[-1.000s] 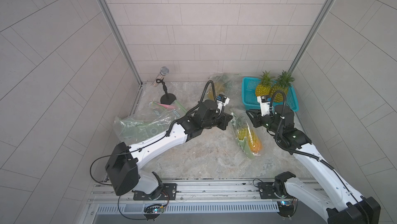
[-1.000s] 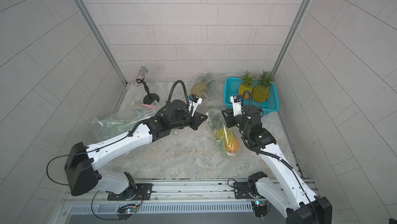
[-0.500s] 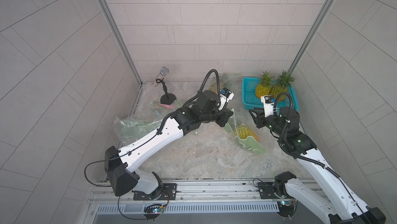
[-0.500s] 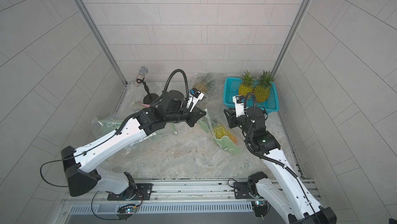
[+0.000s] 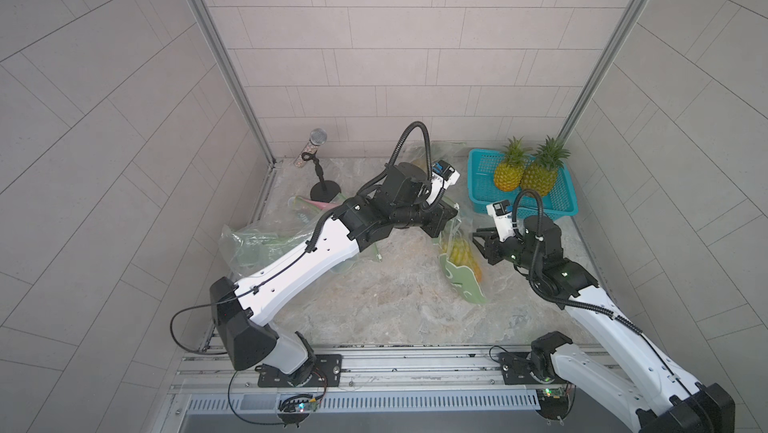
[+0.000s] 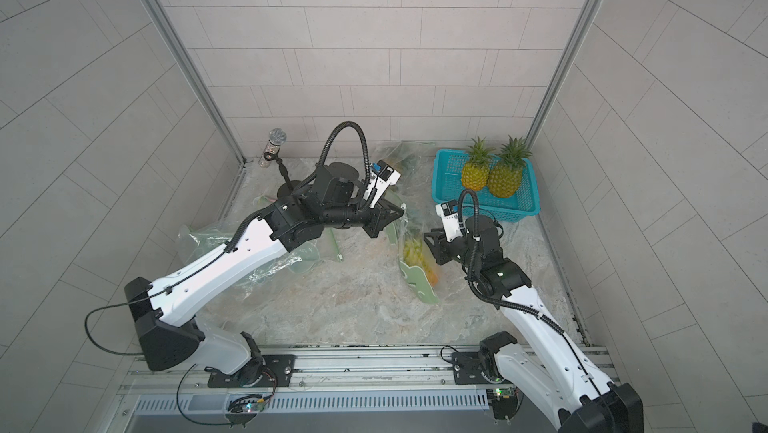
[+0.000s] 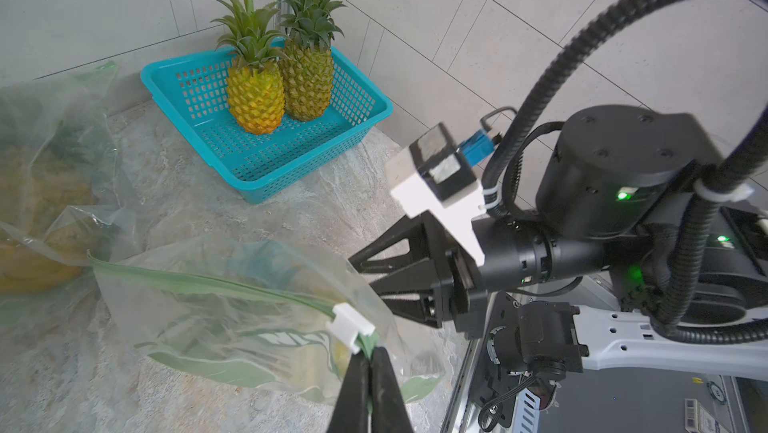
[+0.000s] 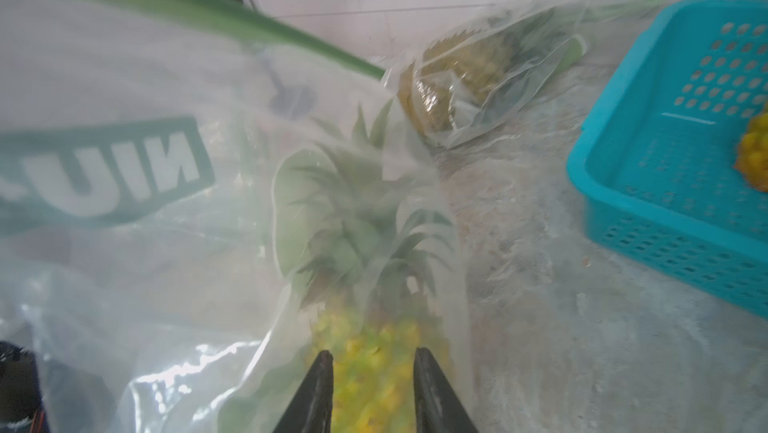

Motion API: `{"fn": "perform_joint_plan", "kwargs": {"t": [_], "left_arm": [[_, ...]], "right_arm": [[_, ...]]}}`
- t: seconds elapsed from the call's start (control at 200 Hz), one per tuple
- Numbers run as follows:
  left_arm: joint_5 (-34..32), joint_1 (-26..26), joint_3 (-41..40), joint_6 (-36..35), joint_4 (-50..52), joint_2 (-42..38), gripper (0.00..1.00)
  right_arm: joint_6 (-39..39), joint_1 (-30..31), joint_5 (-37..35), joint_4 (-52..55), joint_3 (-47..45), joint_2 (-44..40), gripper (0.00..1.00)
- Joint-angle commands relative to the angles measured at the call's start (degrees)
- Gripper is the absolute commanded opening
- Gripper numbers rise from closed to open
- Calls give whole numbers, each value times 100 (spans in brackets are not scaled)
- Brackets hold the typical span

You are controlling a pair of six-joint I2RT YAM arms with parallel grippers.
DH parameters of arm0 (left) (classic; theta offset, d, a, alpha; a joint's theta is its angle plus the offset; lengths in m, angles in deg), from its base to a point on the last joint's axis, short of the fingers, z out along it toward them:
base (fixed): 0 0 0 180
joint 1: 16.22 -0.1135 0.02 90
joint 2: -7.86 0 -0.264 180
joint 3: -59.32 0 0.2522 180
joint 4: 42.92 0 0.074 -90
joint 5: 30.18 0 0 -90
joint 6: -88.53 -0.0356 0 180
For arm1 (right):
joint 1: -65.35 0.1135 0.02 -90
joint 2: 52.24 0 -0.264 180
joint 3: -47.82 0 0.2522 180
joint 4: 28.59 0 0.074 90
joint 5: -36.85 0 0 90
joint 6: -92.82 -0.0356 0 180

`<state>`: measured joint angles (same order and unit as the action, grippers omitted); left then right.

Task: Open the zip-top bag and take out the pineapple
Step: Adjust the zipper food storage bag at the center of the board.

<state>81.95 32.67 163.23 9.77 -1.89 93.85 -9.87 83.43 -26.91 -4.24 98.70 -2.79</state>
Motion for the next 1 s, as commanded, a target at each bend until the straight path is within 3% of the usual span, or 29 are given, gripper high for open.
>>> {"fn": "perform_joint_plan", "kwargs": {"t": [0.0, 0.54, 0.841, 0.996], "left_arm": [[355, -25, 391, -123, -389, 84, 0], [884, -27, 1309, -276, 1, 526, 0], [326, -49, 572, -1025, 295, -108, 0], [444, -159, 217, -1387, 502, -415, 0]], "right_arm": [[47, 230, 241, -148, -60, -53, 34], [-167, 1358, -250, -1185, -268, 40, 34], [512, 1382, -182, -743, -246, -1167, 41], [897, 1380, -440, -74, 259, -1573, 45]]}}
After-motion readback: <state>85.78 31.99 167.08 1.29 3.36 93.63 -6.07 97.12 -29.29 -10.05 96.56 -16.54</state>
